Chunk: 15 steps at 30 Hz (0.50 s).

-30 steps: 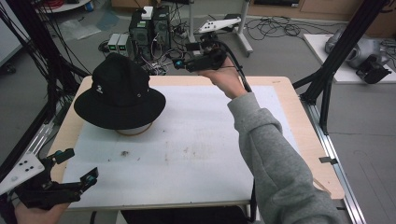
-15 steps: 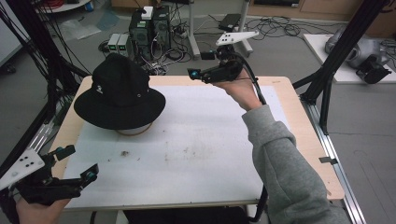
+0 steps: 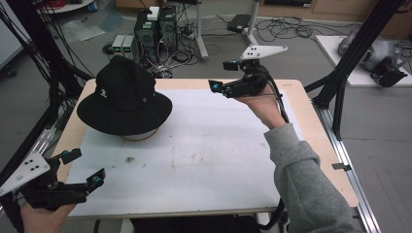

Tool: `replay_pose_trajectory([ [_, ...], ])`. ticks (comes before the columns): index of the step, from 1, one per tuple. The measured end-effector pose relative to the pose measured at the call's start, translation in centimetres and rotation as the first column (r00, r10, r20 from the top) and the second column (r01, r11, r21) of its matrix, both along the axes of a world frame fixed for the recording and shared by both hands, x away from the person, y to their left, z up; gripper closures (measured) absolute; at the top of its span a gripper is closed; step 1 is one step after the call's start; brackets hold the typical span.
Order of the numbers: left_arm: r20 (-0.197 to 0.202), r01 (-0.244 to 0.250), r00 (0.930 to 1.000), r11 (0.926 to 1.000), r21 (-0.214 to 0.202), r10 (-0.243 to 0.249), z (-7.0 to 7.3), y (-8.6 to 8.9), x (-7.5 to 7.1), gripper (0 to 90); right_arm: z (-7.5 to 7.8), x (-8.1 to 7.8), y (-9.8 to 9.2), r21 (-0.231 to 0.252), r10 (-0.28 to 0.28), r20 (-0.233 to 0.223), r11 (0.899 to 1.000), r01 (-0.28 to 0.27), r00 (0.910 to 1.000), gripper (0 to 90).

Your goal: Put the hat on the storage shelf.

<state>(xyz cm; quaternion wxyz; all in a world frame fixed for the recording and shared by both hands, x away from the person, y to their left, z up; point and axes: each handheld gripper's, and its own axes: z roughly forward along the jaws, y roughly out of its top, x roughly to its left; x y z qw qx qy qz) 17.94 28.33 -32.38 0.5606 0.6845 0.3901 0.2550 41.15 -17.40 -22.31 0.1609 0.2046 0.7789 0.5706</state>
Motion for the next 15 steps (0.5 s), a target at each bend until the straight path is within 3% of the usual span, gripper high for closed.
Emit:
replay_pose_trajectory([
  [4,0.001,0.005,1.0,1.0,-0.001,-0.005,0.0,-0.1,0.2,1.7,-0.2,-0.4,-0.8,-0.001,-0.018,-0.006,1.0,0.018,0.9998,11.3],
  [8,0.0,0.01,1.0,1.0,0.002,-0.01,0.1,-0.4,0.5,1.7,-1.0,-1.3,-2.9,0.03,-0.049,-0.003,0.998,0.049,0.9988,11.3],
  [15,0.002,0.014,0.9999,0.9999,0.003,-0.014,0.1,-0.5,0.9,1.7,-2.4,-2.5,-5.7,0.037,-0.098,-0.019,0.994,0.099,0.995,11.3],
])
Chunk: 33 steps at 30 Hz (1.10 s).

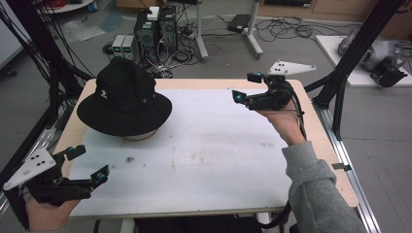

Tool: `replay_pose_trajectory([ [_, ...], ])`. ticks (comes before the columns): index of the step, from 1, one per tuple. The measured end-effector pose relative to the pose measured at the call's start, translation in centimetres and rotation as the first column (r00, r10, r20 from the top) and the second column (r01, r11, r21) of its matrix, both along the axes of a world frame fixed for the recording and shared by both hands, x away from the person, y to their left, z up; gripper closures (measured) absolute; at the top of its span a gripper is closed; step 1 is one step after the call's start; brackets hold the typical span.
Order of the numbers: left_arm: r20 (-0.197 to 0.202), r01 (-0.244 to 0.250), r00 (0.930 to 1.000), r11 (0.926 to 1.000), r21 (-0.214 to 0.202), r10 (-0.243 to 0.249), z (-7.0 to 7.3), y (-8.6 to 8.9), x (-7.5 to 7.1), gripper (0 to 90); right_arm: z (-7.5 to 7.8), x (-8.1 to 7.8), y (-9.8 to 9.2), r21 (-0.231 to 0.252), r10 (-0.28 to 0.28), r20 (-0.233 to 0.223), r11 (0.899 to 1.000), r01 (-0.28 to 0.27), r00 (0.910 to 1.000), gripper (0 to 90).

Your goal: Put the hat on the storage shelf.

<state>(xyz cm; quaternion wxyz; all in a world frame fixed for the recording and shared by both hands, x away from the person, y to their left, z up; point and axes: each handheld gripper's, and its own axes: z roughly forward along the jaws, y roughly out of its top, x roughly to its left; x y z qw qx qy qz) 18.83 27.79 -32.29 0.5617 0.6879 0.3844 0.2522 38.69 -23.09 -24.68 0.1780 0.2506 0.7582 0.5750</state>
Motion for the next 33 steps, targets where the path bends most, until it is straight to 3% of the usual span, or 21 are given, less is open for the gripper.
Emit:
replay_pose_trajectory([
  [11,0.004,0.01,0.9999,0.9999,-0.01,-0.01,0.1,0.0,0.6,1.7,-2.1,-2.6,-3.0,-0.001,-0.046,0.025,0.999,0.046,0.9986,11.3],
  [20,0.012,0.009,0.9999,0.9999,-0.007,-0.009,0.3,0.0,0.5,1.7,-4.0,-3.9,-4.1,-0.02,-0.082,0.027,0.996,0.083,0.9962,11.3],
  [27,0.018,-0.001,0.9998,0.9999,-0.011,0.001,0.4,0.2,0.4,1.7,-5.5,-4.8,-5.2,0.016,-0.099,0.032,0.995,0.099,0.9945,11.3],
  [33,0.029,-0.006,0.9995,0.9999,-0.01,0.006,0.7,0.1,0.2,1.7,-5.5,-5.1,-5.6,0.025,-0.115,0.03,0.993,0.114,0.9929,11.3],
])
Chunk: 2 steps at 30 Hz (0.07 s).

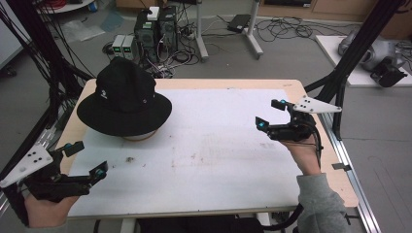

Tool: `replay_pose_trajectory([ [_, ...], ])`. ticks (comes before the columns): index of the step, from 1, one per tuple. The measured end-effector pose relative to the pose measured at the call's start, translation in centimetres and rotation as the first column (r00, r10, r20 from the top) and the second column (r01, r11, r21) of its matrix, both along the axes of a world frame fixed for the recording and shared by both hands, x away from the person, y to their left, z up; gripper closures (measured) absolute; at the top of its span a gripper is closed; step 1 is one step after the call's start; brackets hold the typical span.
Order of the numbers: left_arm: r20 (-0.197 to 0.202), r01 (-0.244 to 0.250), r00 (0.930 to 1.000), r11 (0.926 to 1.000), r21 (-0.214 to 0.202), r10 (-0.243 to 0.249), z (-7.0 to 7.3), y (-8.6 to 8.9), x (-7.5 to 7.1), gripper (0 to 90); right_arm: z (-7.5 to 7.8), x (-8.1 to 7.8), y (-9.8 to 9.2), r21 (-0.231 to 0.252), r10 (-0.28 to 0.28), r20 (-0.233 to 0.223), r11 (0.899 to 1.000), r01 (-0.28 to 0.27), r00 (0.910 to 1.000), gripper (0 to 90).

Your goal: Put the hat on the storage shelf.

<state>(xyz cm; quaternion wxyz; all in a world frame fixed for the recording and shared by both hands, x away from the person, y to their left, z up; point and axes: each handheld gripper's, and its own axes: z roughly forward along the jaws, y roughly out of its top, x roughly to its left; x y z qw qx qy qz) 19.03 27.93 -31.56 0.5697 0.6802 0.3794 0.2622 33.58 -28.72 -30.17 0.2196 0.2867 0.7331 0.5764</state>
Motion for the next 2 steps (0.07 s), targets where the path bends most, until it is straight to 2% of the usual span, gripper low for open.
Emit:
replay_pose_trajectory([
  [1,0.006,0.0,1.0,1.0,-0.003,0.0,0.11,-0.02,-0.07,1.7,-0.03,0.0,0.03,0.026,-0.007,0.0,1.0,0.007,1.0,11.3],
  [2,0.006,0.0,1.0,1.0,-0.003,0.0,0.11,-0.02,-0.07,1.7,-0.03,0.0,0.03,0.026,-0.007,0.0,1.0,0.007,1.0,11.3],
])
